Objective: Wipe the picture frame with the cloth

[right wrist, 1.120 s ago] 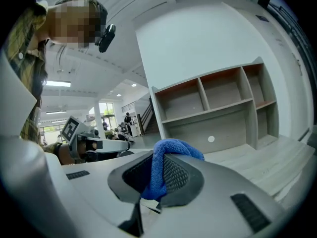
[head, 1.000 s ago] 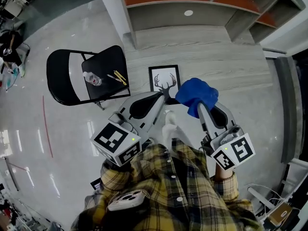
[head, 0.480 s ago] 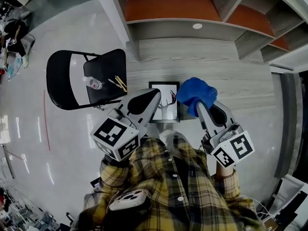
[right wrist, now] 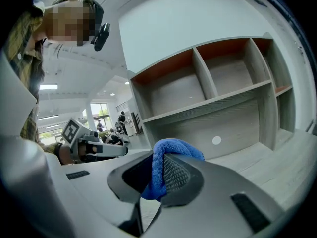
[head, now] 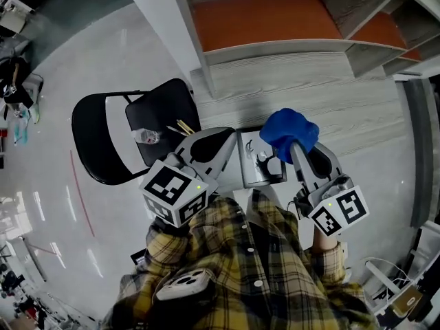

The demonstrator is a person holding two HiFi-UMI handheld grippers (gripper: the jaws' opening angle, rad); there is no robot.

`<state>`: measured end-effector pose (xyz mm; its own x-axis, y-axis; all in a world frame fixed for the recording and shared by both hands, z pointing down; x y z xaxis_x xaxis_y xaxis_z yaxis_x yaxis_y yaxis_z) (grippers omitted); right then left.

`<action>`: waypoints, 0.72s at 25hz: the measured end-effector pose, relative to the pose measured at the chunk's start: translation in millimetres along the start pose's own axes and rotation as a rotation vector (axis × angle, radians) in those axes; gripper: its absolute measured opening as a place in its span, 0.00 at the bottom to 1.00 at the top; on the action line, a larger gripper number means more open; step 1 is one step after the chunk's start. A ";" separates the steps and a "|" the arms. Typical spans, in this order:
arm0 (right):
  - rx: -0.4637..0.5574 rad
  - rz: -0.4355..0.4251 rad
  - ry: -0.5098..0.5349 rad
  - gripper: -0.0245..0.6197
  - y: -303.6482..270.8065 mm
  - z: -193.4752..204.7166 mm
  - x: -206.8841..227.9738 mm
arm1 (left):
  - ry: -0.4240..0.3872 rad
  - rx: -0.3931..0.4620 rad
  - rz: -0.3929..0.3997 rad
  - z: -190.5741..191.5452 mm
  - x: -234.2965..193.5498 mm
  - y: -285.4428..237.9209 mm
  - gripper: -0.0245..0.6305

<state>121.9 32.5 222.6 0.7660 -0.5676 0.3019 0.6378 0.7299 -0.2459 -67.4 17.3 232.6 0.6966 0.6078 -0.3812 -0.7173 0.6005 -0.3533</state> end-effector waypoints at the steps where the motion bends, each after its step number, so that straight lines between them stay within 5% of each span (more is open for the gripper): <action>1: 0.000 0.023 -0.003 0.11 -2.5 0.9 -1.4 | -0.003 -0.014 0.020 1.3 -4.2 -0.4 0.04; 8: -0.054 0.134 -0.057 0.11 -7.0 19.4 0.2 | 0.039 -0.148 0.100 35.9 -35.7 -27.8 0.04; 18: -0.110 0.105 -0.137 0.11 -11.7 47.3 16.2 | 0.093 -0.282 -0.015 99.3 -72.8 -71.2 0.07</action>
<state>123.1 32.8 273.9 0.8153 -0.4280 0.3902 0.5659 0.7320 -0.3795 -65.6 -18.1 370.4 0.7120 0.5419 -0.4465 -0.6918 0.4326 -0.5781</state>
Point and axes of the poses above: the fingertips, and each gripper's own axes: y backward along the fingers, x to its right, z out of its underside, the point moved 5 cm from there along y, backward along the fingers, and after that the axes turned 1 degree about y, right-handed, at the moved point
